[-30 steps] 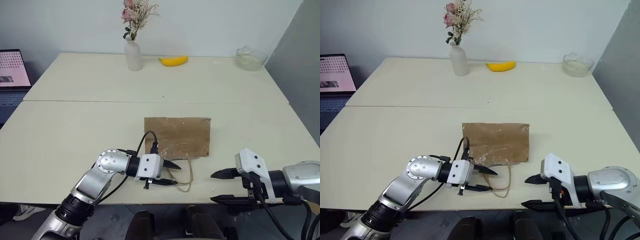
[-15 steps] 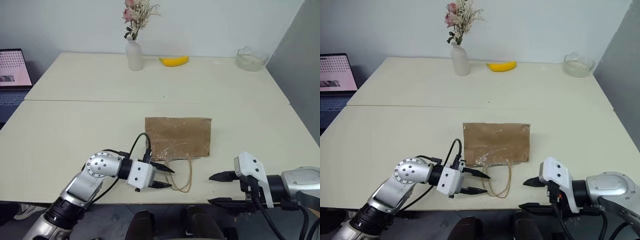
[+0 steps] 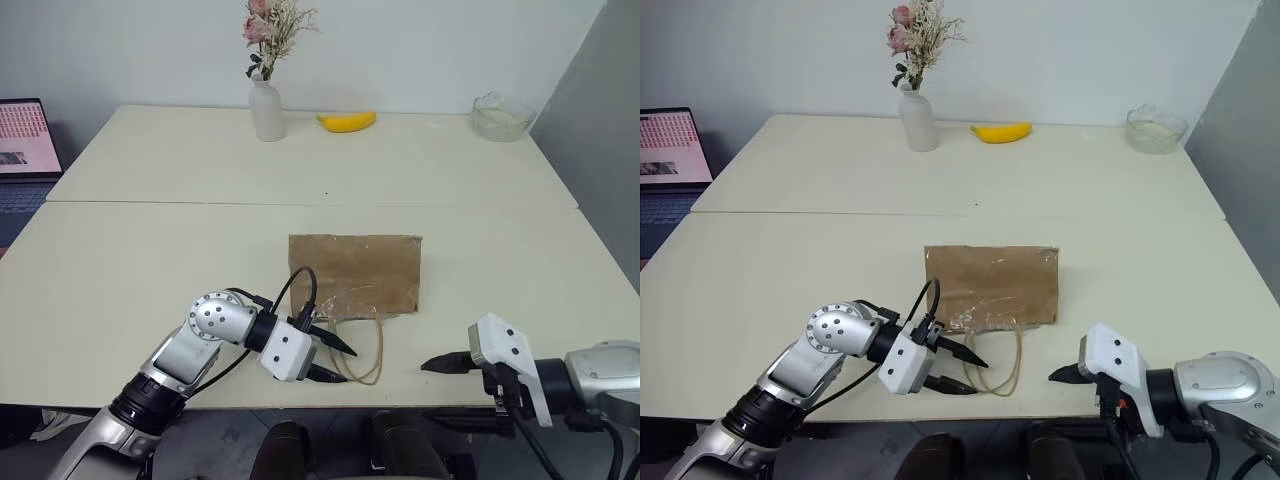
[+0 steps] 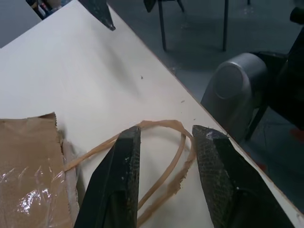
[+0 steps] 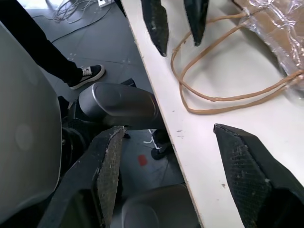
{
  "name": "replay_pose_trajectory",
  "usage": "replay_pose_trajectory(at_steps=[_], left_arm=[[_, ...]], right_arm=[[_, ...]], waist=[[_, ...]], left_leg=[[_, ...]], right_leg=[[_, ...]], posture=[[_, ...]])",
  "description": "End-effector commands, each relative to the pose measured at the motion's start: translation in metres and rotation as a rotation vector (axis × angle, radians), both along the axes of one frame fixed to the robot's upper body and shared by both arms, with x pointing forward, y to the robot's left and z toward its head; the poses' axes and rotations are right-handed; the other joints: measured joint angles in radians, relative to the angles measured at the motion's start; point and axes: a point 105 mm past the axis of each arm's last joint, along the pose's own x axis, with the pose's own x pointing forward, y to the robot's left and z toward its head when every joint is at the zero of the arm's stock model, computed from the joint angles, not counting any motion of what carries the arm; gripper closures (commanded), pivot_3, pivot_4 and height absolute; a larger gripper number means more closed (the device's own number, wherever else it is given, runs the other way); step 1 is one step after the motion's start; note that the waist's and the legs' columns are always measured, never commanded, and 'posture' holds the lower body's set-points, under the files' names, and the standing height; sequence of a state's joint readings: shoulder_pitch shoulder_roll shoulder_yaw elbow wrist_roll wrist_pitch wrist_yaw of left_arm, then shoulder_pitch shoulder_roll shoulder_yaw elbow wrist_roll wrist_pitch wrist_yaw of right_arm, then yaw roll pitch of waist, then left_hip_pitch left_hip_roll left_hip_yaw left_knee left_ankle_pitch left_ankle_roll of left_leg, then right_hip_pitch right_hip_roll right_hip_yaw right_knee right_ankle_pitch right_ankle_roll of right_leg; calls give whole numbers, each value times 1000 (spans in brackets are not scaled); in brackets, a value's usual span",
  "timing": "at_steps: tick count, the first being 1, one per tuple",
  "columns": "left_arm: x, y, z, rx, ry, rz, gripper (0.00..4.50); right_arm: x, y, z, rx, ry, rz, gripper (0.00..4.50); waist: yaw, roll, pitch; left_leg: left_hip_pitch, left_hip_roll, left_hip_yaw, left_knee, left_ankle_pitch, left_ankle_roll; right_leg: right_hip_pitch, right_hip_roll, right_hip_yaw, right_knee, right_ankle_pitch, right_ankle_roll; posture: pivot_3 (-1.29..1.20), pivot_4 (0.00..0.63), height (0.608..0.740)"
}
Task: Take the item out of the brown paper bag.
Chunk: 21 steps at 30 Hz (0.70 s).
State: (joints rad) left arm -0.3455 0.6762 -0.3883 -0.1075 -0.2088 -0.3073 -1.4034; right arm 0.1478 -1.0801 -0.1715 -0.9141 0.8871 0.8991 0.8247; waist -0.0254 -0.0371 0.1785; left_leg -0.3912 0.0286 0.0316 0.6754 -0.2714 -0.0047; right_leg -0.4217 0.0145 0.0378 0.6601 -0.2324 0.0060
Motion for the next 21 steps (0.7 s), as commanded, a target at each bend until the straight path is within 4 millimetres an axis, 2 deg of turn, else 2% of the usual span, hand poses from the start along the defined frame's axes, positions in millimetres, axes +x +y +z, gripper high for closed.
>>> replay_pose_trajectory(at_steps=[1,7,17,20,21], left_arm=[[-5,8,5,20,-40,-48,2691],[-8,3,-7,35,-76,-72,2691],[1,-3,-24,49,-146,-69,2691],[6,-7,-22,21,-151,-48,3251],[7,-8,-21,15,-151,-44,3570]], right_arm=[[-4,5,6,9,-31,25,1327],[-2,7,7,18,-37,28,1327],[2,9,7,20,-44,38,1327],[3,9,7,21,-45,41,1327],[3,9,7,21,-45,41,1327]], waist=[[-1,0,0],[0,0,0],[0,0,0],[0,0,0],[0,0,0]], left_leg=[[0,0,0,0,0,0],[0,0,0,0,0,0],[0,0,0,0,0,0],[0,0,0,0,0,0],[0,0,0,0,0,0]], right_leg=[[0,0,0,0,0,0],[0,0,0,0,0,0],[0,0,0,0,0,0],[0,0,0,0,0,0],[0,0,0,-1,0,0]], posture=[[0,150,740],[0,150,740],[0,150,740],[0,150,740],[0,150,740]])
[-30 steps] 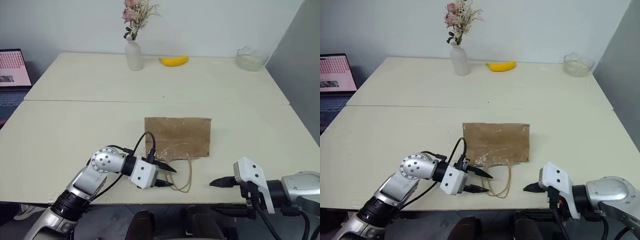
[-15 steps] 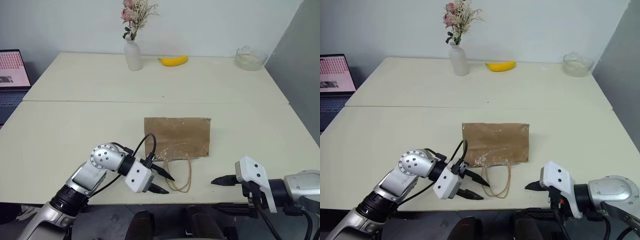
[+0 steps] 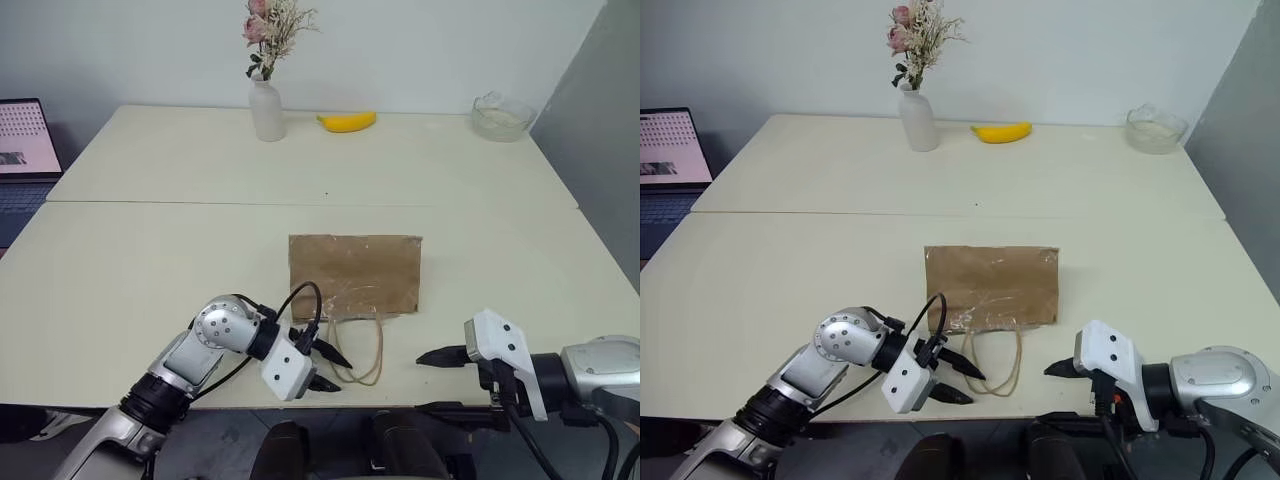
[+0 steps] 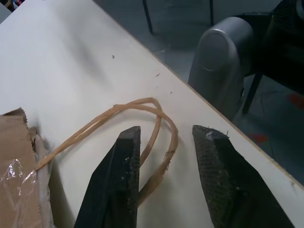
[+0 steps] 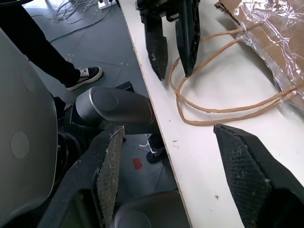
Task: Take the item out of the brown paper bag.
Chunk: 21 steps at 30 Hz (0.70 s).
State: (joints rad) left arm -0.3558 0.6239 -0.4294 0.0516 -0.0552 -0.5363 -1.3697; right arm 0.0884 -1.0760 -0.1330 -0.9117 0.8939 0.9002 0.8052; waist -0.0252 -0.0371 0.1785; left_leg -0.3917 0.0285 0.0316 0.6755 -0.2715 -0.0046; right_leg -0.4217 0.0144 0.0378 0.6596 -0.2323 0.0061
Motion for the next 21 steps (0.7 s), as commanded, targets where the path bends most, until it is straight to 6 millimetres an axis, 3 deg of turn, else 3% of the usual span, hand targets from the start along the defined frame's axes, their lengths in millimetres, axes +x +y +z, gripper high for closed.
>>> replay_pose_trajectory(at_steps=[1,3,9,21], left_arm=[[1,-6,7,-38,-31,-9,3886],[1,-5,7,-33,-39,-11,4469],[1,-4,8,-45,-24,-3,4469],[32,-8,72,-309,281,322,4469]], right_arm=[[-1,3,3,13,-17,25,1327],[-2,4,2,12,-17,27,1327],[-2,6,0,17,-17,31,1327],[-1,25,-17,51,-9,52,1327]], waist=[[0,0,0],[0,0,0],[0,0,0],[-3,0,0]], left_leg=[[0,0,0,0,0,0],[0,0,0,0,0,0],[0,0,0,0,0,0],[0,0,-1,0,0,0]], right_leg=[[0,0,0,0,0,0],[0,0,0,0,0,0],[0,0,0,0,0,0],[0,1,-1,0,0,0]], posture=[[0,150,740],[0,150,740],[0,150,740],[0,150,740]])
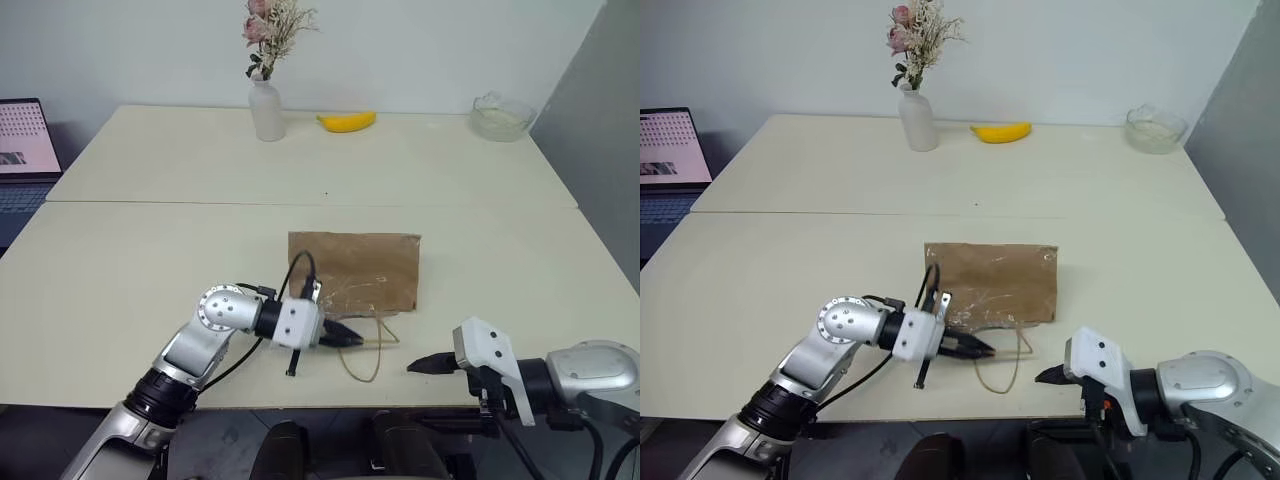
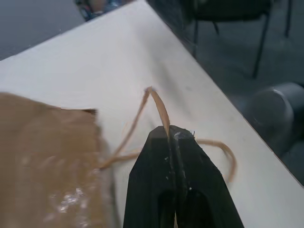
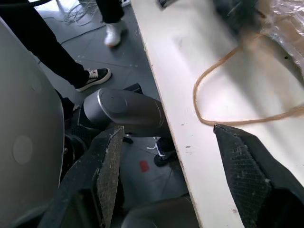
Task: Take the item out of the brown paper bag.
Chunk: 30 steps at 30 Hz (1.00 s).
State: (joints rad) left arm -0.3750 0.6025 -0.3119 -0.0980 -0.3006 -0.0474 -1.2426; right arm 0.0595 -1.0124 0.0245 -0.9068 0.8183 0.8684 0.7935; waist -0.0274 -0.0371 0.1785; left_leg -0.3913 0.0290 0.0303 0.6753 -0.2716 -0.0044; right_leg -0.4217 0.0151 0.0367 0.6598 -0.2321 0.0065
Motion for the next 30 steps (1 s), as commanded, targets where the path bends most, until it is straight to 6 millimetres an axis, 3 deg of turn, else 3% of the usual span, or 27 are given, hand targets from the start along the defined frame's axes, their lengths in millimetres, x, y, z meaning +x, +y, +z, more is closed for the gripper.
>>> replay_pose_trajectory(at_steps=[1,12,19,23,29,30], left_arm=[[6,-2,25,-72,12,49,4469],[7,-3,29,-101,58,80,4469],[11,-4,33,-112,54,86,4469],[19,-5,42,-156,42,124,4500],[36,-11,67,-279,38,212,4500],[39,-11,70,-290,31,229,4500]], right_arm=[[7,12,-6,20,-43,-6,1327],[50,66,-38,56,-83,-52,1327],[58,75,-51,30,-65,-63,1327],[56,70,-53,6,-77,-55,2208],[56,59,-65,-57,-86,-83,4422],[57,57,-67,-66,-92,-86,4469]], waist=[[-1,0,0],[-2,0,0],[-2,0,0],[-2,0,0],[-1,0,0],[-1,0,0]], left_leg=[[0,0,0,0,0,0],[0,-1,1,0,0,0],[-1,-1,1,0,0,0],[-1,-1,0,0,0,0],[-1,-1,0,0,0,0],[-1,-1,0,0,0,0]], right_leg=[[0,0,0,0,0,0],[-1,1,1,1,0,0],[-1,0,1,1,0,0],[-1,0,1,1,0,0],[-1,0,0,1,0,0],[-1,0,1,1,0,0]], posture=[[0,150,740],[0,150,740],[0,150,740],[0,150,740],[0,150,740],[0,150,740]])
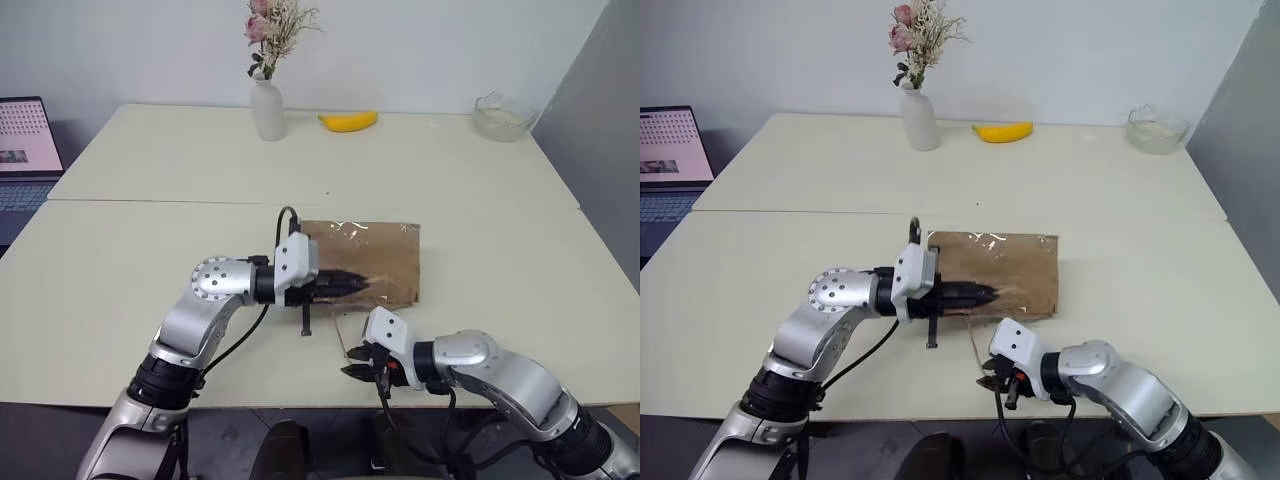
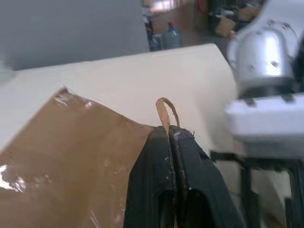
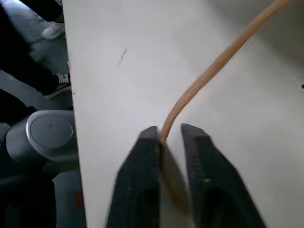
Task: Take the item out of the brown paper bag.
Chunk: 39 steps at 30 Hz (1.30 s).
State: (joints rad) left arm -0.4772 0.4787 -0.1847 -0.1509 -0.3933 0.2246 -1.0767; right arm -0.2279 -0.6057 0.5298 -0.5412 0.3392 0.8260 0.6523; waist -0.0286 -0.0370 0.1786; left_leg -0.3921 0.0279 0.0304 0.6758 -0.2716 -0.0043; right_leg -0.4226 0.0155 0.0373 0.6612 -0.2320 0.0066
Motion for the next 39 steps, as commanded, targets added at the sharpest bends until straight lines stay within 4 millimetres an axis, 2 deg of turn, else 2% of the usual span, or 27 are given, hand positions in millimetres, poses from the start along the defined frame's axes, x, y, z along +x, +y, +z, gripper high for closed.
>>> replay_pose_trajectory(at_steps=[1,7,20,39], left_arm=[[11,2,21,-66,-35,65,4500],[32,3,48,-138,-33,165,4500],[49,5,95,-233,-87,207,4500],[67,14,131,-350,-149,281,4500]], right_arm=[[-2,-5,-5,-31,-14,-3,4469],[0,-8,-14,-74,-42,-8,4469],[-2,-12,-29,-139,-42,7,4469],[-1,-12,-30,-153,-44,15,4469]], waist=[[0,0,0],[0,0,0],[0,0,0],[0,0,0]], left_leg=[[0,0,0,0,0,0],[0,0,0,0,0,0],[1,0,0,0,0,0],[1,-1,0,0,0,0]], right_leg=[[0,0,0,0,0,0],[0,0,0,0,0,0],[1,0,0,1,0,0],[1,0,0,1,0,0]], posture=[[0,150,740],[0,150,740],[0,150,740],[0,150,740]])
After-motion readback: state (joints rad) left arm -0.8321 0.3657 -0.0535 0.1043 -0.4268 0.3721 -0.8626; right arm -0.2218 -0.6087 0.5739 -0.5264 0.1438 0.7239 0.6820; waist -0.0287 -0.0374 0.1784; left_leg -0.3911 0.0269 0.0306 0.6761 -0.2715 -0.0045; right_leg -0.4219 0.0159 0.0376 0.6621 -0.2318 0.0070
